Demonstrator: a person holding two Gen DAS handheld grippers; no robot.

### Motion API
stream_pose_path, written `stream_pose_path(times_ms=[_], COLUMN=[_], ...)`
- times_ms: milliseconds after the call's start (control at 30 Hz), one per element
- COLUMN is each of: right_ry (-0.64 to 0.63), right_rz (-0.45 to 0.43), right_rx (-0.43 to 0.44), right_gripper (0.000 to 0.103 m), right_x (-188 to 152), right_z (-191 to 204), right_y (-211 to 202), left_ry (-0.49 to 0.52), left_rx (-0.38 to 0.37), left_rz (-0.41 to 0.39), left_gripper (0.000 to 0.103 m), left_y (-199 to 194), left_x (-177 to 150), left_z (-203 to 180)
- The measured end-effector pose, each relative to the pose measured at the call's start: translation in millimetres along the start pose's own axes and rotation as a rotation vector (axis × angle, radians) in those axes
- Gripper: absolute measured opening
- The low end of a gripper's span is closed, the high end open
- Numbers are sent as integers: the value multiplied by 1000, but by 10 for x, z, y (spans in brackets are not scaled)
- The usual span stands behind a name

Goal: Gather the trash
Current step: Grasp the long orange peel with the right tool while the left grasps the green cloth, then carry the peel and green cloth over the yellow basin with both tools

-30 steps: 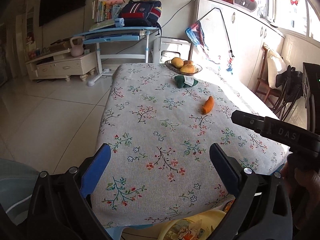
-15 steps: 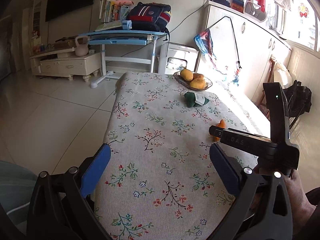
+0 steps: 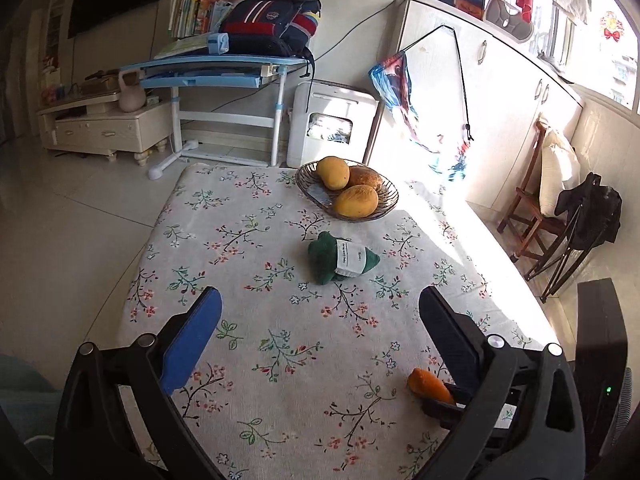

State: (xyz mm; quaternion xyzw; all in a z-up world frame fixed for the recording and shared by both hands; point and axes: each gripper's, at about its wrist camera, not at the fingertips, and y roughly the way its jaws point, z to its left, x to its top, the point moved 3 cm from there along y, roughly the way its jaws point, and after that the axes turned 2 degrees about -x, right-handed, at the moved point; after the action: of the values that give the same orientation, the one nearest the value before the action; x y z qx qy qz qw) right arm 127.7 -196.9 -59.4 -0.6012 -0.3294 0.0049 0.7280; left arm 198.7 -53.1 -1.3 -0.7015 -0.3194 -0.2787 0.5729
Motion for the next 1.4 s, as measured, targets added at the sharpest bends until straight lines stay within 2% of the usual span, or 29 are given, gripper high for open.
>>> stream_pose_path(times_ms=[133, 300, 500, 567, 633, 667, 700, 733, 833, 1033, 1200, 1400], right_ry=[80, -1, -17, -40, -59, -65, -72, -74, -70, -44, 35, 118], right_rz=[-21, -6, 9, 11, 12, 12, 12, 11, 11, 8, -7, -148], right_rx=[69, 58, 81, 68, 59, 55, 52, 51, 56, 60, 114, 149], right_gripper=[18, 19, 20, 22, 24, 24, 24, 24, 24, 18, 17, 17], right_x=[-118, -95, -69, -73, -56, -54, -52, -56, -57, -11, -34, 13], right_z=[-118, -8, 9, 44, 86, 101, 114, 120, 123, 51, 30, 36], right_y=[-54, -57, -60, -61, -45, -45, -45, -44, -50, -17, -75, -459], left_ry=[-24, -54, -81, -73, -44, -24, -3, 13, 9, -31, -14, 10], left_rx=[27, 83, 123, 127, 110, 91, 67, 48, -14, -90, -92, -70], left_rz=[59, 119, 207, 211, 201, 201, 202, 203, 207, 167, 125, 82], left_gripper=[96, 96, 95, 93, 74, 68, 55, 48, 38, 36, 37, 37], left_y=[505, 1026, 1469, 1531, 1544, 1536, 1526, 1513, 1431, 918, 355, -227], left_x=[116, 215, 224, 235, 242, 239, 234, 225, 176, 21, -150, -342], left_z=[-113, -89, -52, -62, -110, -142, -182, -212, -204, -46, 51, 132])
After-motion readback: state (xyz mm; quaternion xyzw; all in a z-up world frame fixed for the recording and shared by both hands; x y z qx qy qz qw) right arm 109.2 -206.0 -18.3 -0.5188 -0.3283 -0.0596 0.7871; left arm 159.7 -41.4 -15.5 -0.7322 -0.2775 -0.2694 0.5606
